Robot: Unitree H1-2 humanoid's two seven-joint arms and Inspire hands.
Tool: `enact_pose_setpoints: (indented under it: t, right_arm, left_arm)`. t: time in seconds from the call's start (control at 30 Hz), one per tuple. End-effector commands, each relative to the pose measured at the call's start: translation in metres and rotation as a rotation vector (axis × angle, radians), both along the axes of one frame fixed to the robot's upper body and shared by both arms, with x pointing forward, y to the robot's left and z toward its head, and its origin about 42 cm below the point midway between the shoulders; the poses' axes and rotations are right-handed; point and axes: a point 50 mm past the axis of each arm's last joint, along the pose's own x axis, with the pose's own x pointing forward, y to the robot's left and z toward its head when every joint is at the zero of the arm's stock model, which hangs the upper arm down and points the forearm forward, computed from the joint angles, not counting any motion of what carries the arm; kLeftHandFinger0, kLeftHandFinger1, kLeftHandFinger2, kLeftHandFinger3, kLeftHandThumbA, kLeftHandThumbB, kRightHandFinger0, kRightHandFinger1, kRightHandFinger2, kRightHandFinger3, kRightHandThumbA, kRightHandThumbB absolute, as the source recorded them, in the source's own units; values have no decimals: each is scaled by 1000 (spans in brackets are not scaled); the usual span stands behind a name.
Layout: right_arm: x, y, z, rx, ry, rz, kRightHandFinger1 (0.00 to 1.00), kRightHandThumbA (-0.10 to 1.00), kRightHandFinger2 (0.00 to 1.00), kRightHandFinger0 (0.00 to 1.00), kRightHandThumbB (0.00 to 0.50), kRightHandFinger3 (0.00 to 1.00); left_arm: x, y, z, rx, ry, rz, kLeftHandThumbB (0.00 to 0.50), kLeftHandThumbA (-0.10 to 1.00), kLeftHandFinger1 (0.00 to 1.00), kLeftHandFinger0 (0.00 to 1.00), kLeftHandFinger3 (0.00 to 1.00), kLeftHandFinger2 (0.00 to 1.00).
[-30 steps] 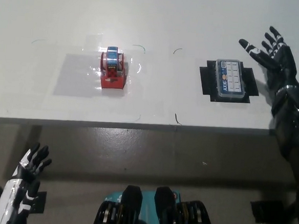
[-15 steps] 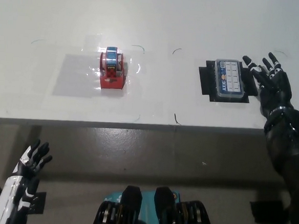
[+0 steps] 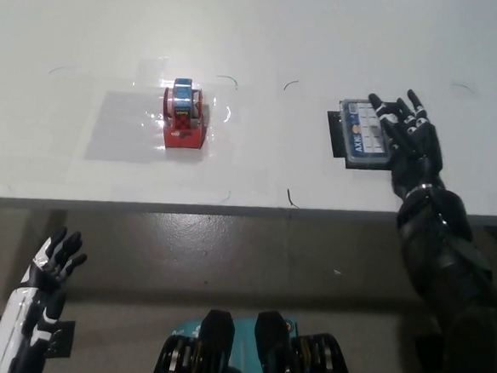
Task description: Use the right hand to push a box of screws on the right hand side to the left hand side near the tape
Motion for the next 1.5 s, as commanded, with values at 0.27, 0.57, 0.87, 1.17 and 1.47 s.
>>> enact_pose_setpoints:
  t: [0.27, 0.57, 0.87, 1.17, 1.47]
  right_arm:
    - [-2, 59, 6, 55, 3, 88, 1000, 1000, 1000, 1000, 316, 1000]
    - [-4, 88, 12, 130, -9, 105, 1000, 1000, 1000, 1000, 305, 1000]
    - [-9, 121, 18, 157, -1, 120, 1000, 1000, 1000, 1000, 296, 1000]
    - [-18, 156, 21, 234, 49, 135, 1000, 1000, 1000, 1000, 338, 1000]
    - [-31, 177, 10, 67, 59, 193, 1000, 1000, 1000, 1000, 339, 1000]
  left_arm:
    - [8, 6, 19, 21, -67, -7, 184, 865, 1000, 1000, 1000, 1000]
    - [14, 7, 24, 23, -87, -12, 187, 855, 1000, 1000, 1000, 1000]
    - [17, 7, 28, 21, -96, -25, 166, 832, 1000, 1000, 1000, 1000]
    - [19, 8, 30, 23, -112, -35, 134, 820, 1000, 1000, 1000, 1000]
    - [23, 10, 35, 20, -132, -39, 139, 815, 1000, 1000, 1000, 1000]
